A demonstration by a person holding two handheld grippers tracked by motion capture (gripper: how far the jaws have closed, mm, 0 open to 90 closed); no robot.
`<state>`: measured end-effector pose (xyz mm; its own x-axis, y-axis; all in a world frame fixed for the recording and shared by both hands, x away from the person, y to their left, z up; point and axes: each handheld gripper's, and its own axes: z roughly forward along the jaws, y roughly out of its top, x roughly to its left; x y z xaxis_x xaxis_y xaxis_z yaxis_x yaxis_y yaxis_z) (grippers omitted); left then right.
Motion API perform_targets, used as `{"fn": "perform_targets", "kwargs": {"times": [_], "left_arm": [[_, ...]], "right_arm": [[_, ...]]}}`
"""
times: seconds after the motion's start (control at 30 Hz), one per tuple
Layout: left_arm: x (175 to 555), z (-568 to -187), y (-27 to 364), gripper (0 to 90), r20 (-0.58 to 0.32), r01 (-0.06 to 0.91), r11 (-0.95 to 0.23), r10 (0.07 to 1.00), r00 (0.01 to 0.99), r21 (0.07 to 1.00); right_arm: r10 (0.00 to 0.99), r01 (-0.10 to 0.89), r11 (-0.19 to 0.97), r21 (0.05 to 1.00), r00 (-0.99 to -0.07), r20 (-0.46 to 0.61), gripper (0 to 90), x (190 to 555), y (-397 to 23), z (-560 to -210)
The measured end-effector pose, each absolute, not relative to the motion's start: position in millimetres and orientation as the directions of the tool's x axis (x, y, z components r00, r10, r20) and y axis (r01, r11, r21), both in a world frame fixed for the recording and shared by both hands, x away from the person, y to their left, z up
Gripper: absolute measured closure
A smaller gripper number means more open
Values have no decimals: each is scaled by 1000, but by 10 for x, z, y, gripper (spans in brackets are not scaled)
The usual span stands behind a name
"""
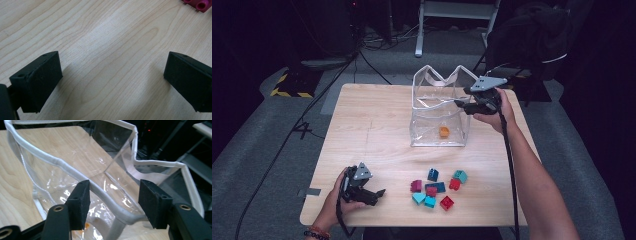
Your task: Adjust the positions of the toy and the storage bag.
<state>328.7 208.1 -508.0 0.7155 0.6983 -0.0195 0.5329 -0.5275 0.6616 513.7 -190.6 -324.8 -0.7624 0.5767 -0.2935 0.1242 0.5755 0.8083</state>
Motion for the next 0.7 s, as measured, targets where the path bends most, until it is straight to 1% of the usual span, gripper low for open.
{"fn": "perform_targets", "kwargs": {"times": [0.07, 0.1, 0.13, 0.2, 0.27, 0.4, 0.47, 0.7], "left_arm": [[3289, -5078, 2083, 20, -16, 530, -530, 697, 717, 661], [3288, -5080, 2081, 20, -19, 533, -528, 698, 716, 662], [3290, -5078, 2083, 20, -14, 529, -532, 696, 718, 661], [3288, -5079, 2082, 20, -18, 532, -529, 698, 716, 662], [3288, -5079, 2082, 20, -17, 531, -529, 698, 716, 661], [3287, -5080, 2080, 20, -20, 534, -526, 699, 715, 662], [3289, -5079, 2082, 20, -17, 531, -530, 697, 717, 661], [3292, -5077, 2086, 20, -18, 529, -532, 694, 720, 661]], "right_arm": [[560, 112, 577, 809, -775, -293, 456, 5154, -1881, -3260], [547, 108, 583, 805, -785, -291, 481, 5158, -1854, -3268], [531, 104, 590, 801, -797, -288, 526, 5161, -1832, -3276], [508, 91, 608, 789, -808, -298, 565, 5152, -1789, -3292], [500, 84, 602, 794, -815, -292, 694, 5139, -1788, -3281], [485, 81, 591, 803, -831, -273, 843, 5113, -1848, -3245], [474, 72, 597, 799, -835, -279, 876, 5089, -1867, -3235], [459, 57, 602, 797, -841, -287, 885, 4921, -1921, -3210]]}}
